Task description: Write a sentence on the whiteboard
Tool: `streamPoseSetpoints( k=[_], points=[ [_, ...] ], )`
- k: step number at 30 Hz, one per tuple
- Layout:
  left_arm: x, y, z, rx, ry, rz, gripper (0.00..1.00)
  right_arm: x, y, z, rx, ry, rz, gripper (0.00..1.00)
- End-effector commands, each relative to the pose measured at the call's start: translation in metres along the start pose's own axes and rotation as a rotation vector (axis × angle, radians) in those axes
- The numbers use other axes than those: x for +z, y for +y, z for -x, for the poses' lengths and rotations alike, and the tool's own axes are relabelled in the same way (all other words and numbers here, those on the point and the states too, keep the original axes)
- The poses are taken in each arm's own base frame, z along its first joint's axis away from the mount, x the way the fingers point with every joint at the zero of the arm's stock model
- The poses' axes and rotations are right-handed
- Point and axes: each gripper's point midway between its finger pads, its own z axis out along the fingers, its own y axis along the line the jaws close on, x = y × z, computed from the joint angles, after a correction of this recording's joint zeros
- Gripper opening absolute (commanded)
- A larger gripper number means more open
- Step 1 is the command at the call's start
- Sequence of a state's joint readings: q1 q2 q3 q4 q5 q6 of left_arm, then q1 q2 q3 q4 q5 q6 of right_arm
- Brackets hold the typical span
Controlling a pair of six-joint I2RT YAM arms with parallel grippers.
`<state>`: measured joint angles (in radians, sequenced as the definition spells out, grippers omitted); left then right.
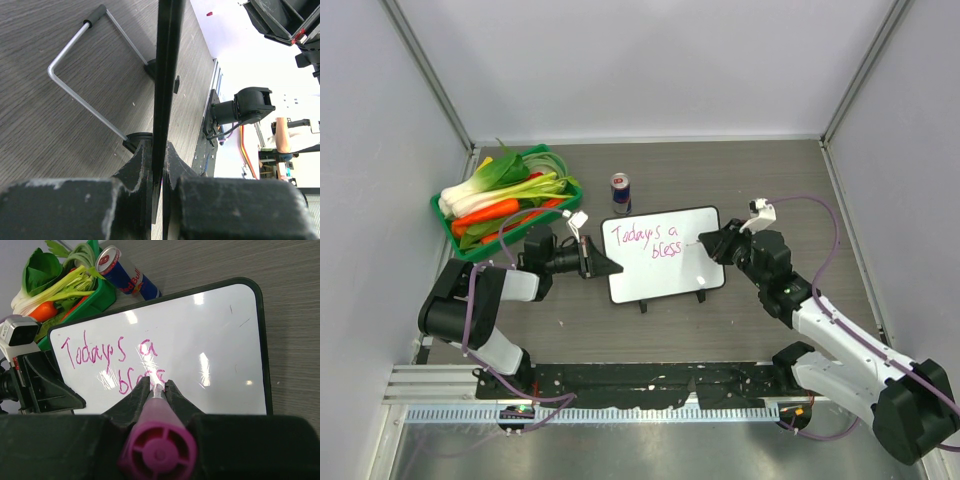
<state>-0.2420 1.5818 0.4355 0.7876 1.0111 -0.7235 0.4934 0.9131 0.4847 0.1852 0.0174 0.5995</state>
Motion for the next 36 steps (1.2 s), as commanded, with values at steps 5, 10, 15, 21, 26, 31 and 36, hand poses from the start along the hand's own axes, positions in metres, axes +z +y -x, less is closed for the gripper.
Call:
streamPoseSetpoints(
  k=[5, 10, 15, 21, 26, 31, 36],
  points=[
    [0.001, 0.018, -0.004, -0.035, -0.004, 0.079, 0.0, -0.003, 0.009, 0.029, -0.03, -0.084, 0.002, 0.01],
    [0.001, 0.019, -0.005, -0.038, -0.005, 0.083, 0.0, -0.003, 0.009, 0.032, -0.037, -0.089, 0.001, 0.01],
    [0.001, 0.018, -0.003, -0.034, -0.007, 0.082, 0.0, -0.001, 0.011, 0.035, -0.065, -0.091, 0.003, 0.01],
    [0.001, 0.019, -0.005, -0.038, -0.004, 0.081, 0.0, 0.001, 0.014, 0.039, -0.083, -0.099, 0.013, 0.01],
    [0.001, 0.018, -0.004, -0.037, -0.005, 0.08, 0.0, 0.003, 0.013, 0.037, -0.08, -0.096, 0.015, 0.01],
    [0.002, 0.018, -0.004, -0.038, -0.002, 0.078, 0.0, 0.005, 0.013, 0.035, -0.087, -0.088, 0.018, 0.01],
    [0.001, 0.019, -0.004, -0.039, -0.004, 0.08, 0.0, 0.01, 0.013, 0.031, -0.098, -0.068, 0.02, 0.01]
  ],
)
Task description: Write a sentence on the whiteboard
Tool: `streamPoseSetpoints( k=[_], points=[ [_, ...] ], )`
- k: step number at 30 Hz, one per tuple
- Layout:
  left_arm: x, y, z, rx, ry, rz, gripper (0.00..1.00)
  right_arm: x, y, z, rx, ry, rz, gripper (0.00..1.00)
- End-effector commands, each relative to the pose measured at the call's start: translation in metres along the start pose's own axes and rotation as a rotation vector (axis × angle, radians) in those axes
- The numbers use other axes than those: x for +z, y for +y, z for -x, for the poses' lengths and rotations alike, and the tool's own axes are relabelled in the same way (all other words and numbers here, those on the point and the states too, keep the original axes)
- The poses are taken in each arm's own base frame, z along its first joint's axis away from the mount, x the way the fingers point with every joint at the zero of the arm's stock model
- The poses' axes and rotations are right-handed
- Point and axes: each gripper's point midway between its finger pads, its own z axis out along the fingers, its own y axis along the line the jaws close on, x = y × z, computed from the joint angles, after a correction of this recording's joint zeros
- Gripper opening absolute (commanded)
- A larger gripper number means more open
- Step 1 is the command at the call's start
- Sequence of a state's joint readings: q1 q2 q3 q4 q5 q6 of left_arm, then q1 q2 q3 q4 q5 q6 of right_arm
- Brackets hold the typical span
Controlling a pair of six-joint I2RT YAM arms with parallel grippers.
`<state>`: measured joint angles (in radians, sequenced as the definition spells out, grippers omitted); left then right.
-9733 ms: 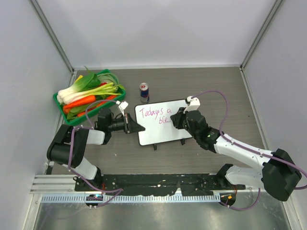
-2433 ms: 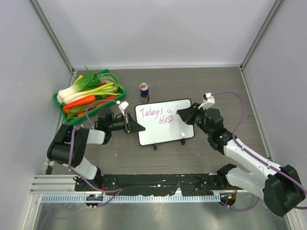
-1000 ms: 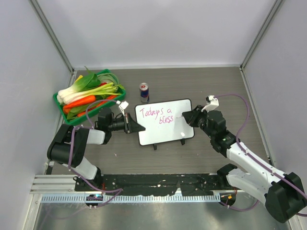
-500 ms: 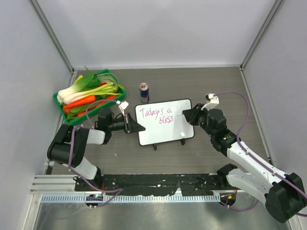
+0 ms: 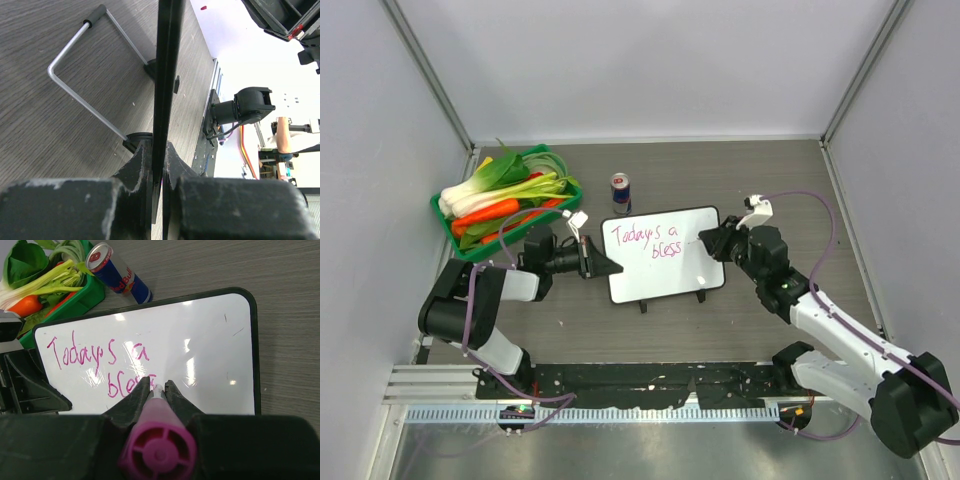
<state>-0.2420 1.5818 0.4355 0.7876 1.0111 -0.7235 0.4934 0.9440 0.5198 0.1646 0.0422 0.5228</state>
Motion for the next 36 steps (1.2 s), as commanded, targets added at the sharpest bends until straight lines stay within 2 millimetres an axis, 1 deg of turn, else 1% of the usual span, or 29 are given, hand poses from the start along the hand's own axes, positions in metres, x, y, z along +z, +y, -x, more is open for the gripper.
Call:
streamPoseSetpoints(
  k=[1, 11, 20, 30, 36],
  points=[
    [0.001, 0.018, -0.004, -0.039, -0.004, 0.079, 0.0, 0.006, 0.015, 0.026, -0.019, -0.066, 0.046, 0.01],
    [0.001, 0.019, -0.004, -0.039, -0.003, 0.079, 0.0, 0.018, 0.019, 0.029, 0.001, -0.071, 0.055, 0.01],
    [0.001, 0.018, -0.004, -0.039, -0.004, 0.079, 0.0, 0.027, 0.011, 0.024, 0.006, -0.059, 0.018, 0.01],
    [0.001, 0.018, -0.004, -0.037, -0.003, 0.077, 0.0, 0.031, -0.001, 0.008, -0.006, -0.023, -0.022, 0.01],
    [0.002, 0.018, -0.004, -0.036, -0.004, 0.077, 0.0, 0.026, -0.007, -0.001, -0.006, -0.007, -0.035, 0.01]
  ],
)
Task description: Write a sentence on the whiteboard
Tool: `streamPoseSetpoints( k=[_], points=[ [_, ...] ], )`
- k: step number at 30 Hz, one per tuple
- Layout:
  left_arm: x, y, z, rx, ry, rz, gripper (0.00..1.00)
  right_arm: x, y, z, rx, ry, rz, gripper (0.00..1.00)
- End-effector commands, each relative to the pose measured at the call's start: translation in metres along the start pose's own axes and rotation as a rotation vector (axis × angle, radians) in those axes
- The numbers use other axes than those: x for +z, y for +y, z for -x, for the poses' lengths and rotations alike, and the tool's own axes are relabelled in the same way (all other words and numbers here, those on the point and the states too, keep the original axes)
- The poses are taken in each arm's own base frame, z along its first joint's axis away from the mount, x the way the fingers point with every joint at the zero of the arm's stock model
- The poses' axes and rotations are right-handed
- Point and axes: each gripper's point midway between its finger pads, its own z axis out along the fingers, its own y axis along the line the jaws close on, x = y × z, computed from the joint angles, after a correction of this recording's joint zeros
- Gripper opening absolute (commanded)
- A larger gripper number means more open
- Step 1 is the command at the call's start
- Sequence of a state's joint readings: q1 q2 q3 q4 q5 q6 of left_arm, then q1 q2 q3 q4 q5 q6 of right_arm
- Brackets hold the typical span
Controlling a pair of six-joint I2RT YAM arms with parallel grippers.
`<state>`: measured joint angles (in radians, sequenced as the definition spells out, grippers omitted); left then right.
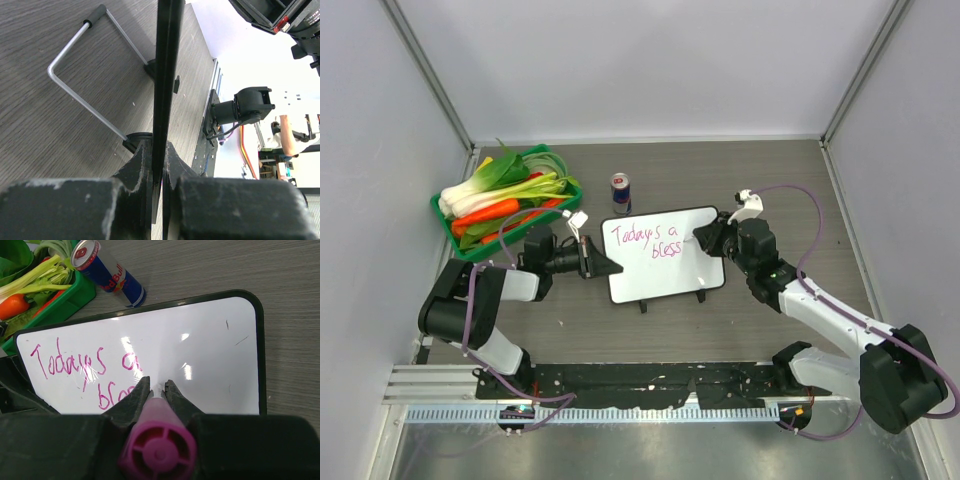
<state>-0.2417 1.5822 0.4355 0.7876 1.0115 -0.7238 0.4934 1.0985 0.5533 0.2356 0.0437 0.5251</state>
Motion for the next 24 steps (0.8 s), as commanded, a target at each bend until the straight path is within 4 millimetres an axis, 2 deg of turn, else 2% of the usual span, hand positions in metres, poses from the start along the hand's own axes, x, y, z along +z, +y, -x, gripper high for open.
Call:
streamPoseSetpoints(
  k=[1, 24],
  points=[
    [0.002, 0.018, -0.004, -0.037, -0.003, 0.076, 0.0, -0.002, -0.002, 0.01, -0.005, -0.047, -0.011, 0.01],
    [0.002, 0.018, -0.004, -0.035, -0.004, 0.078, 0.0, -0.013, -0.008, -0.019, 0.005, 0.029, 0.011, 0.01]
  ],
)
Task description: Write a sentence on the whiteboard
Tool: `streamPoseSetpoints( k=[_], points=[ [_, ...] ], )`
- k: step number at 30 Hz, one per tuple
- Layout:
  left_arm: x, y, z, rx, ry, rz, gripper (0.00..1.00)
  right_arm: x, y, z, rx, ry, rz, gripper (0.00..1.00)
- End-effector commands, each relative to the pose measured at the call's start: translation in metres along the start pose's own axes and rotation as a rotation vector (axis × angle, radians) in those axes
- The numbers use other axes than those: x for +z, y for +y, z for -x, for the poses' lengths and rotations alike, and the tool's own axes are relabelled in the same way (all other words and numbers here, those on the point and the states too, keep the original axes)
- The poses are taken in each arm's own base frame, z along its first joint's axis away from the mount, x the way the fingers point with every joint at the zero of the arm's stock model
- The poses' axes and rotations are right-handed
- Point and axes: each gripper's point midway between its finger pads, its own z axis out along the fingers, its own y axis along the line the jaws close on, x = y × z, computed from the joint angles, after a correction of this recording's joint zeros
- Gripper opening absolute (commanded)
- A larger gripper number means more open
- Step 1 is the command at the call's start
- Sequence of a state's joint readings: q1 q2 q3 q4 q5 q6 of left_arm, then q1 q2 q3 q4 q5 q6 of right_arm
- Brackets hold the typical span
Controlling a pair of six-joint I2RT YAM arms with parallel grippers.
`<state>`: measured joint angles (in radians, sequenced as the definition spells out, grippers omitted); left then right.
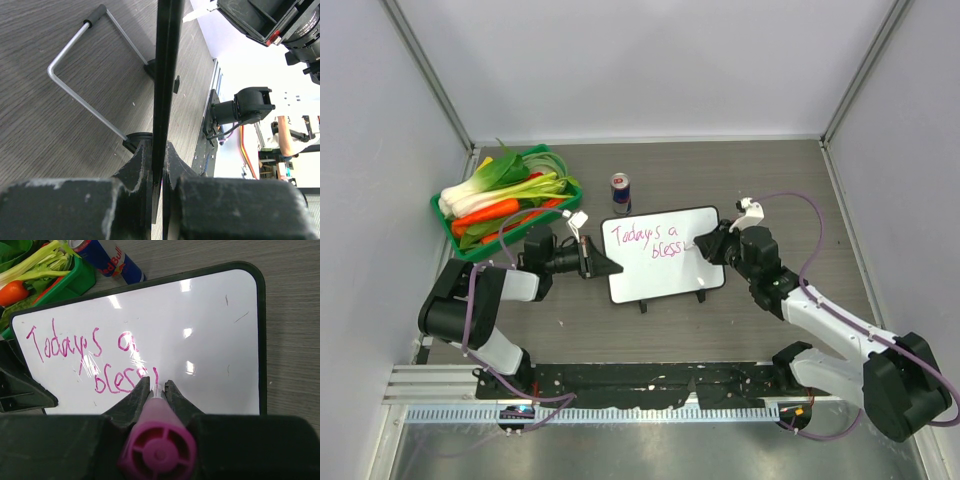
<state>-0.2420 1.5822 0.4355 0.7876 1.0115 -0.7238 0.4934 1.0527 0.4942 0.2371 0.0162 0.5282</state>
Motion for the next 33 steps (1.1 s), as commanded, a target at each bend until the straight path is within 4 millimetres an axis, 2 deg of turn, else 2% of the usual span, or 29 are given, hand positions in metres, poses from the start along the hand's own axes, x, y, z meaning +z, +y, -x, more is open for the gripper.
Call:
streamPoseSetpoints(
  k=[1, 6, 8, 16, 20, 26, 33],
  points=[
    [0.002, 0.018, -0.005, -0.039, -0.001, 0.078, 0.0, -0.003, -0.004, -0.004, -0.001, 0.004, -0.006, 0.01],
    [0.002, 0.018, -0.004, -0.038, -0.003, 0.08, 0.0, -0.005, 0.001, 0.004, 0.008, -0.015, 0.006, 0.01],
    [0.002, 0.018, -0.004, -0.037, -0.003, 0.08, 0.0, -0.006, 0.01, 0.008, 0.013, -0.015, 0.044, 0.01],
    [0.002, 0.018, -0.004, -0.038, -0.003, 0.079, 0.0, -0.014, 0.033, 0.043, 0.031, -0.105, 0.107, 0.01],
    [0.002, 0.018, -0.005, -0.037, -0.001, 0.078, 0.0, -0.016, 0.037, 0.055, 0.019, -0.142, 0.107, 0.01],
    [0.002, 0.018, -0.004, -0.036, -0.003, 0.078, 0.0, -0.008, 0.026, 0.072, 0.029, -0.203, 0.024, 0.01],
    [0.002, 0.018, -0.004, -0.038, -0.003, 0.078, 0.0, 0.006, 0.025, 0.068, 0.032, -0.183, 0.016, 0.01]
  ],
)
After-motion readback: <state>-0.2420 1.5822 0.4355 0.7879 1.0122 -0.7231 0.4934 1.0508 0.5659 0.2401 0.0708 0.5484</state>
